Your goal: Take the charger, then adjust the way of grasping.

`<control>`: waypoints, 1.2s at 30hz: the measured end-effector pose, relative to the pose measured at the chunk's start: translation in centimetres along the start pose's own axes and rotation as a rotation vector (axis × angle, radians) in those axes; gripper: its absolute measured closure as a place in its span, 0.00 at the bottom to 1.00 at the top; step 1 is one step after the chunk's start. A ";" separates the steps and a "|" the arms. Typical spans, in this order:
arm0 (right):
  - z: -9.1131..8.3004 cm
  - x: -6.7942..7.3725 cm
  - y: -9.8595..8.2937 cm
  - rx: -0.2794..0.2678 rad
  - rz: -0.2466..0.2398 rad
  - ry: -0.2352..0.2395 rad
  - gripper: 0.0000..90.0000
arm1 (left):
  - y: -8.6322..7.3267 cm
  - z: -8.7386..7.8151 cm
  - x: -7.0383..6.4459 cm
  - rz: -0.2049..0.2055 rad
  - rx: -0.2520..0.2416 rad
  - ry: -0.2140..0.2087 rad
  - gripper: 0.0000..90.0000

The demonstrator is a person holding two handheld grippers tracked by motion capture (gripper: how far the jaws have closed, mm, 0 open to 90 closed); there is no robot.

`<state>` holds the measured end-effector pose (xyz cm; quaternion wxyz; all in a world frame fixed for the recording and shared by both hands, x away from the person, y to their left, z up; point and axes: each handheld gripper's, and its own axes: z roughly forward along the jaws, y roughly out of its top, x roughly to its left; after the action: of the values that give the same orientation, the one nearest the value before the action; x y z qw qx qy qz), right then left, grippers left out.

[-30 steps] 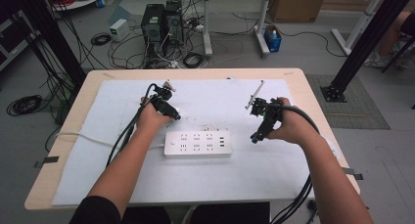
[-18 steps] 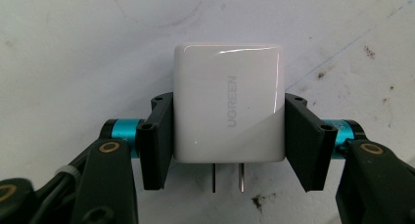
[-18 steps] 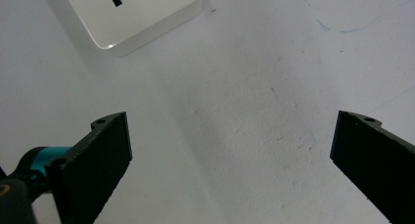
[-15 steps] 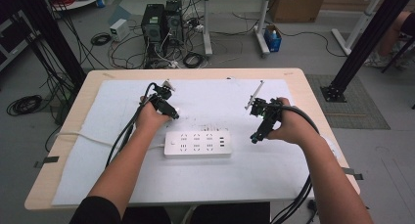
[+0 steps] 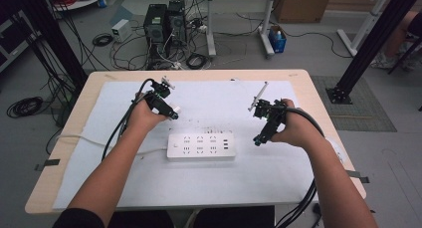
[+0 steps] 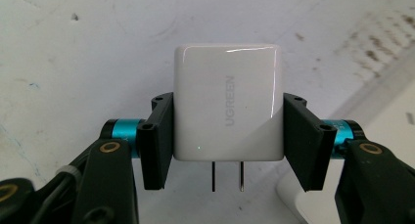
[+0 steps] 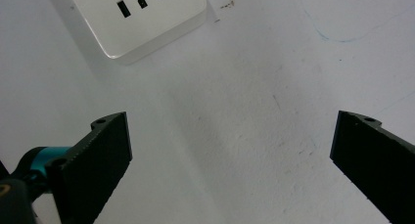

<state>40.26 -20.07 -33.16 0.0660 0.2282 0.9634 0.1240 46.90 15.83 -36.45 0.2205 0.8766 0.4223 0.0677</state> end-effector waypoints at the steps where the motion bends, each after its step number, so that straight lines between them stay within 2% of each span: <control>1: 0.0 0.0 0.0 -0.004 0.000 0.000 0.01 | -0.1 -0.5 -0.2 0.008 -0.001 -0.006 0.47; 5: -0.3 0.2 0.0 -0.011 0.000 -0.005 0.01 | -0.3 -2.3 -1.6 0.088 0.002 -0.024 0.47; 8: -0.4 0.4 -0.1 -0.027 -0.001 -0.006 0.01 | -0.5 -3.6 -2.8 0.151 0.011 -0.021 0.47; 14: -0.4 0.6 -0.2 -0.059 0.008 -0.005 0.01 | -0.8 -6.1 -4.4 0.223 -0.003 -0.012 0.47; 18: 0.0 0.6 -0.1 -0.060 0.013 0.000 0.01 | -0.9 -7.4 -4.8 0.246 0.000 -0.018 0.47; 21: 0.3 0.5 0.1 -0.060 0.005 0.005 0.01 | -1.0 -7.8 -4.8 0.249 -0.011 -0.022 0.47; 31: 0.6 -0.2 1.2 -0.070 0.003 0.014 0.01 | -1.3 -7.6 -3.6 0.237 -0.022 -0.036 0.47; 36: -0.1 -0.4 1.6 -0.084 0.007 0.003 0.01 | -1.1 -7.4 -3.1 0.256 -0.036 -0.059 0.47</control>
<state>41.32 -18.86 -32.62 0.0737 0.2284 0.9567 0.1648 41.85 16.45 -30.08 0.2382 0.9209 0.2988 0.0773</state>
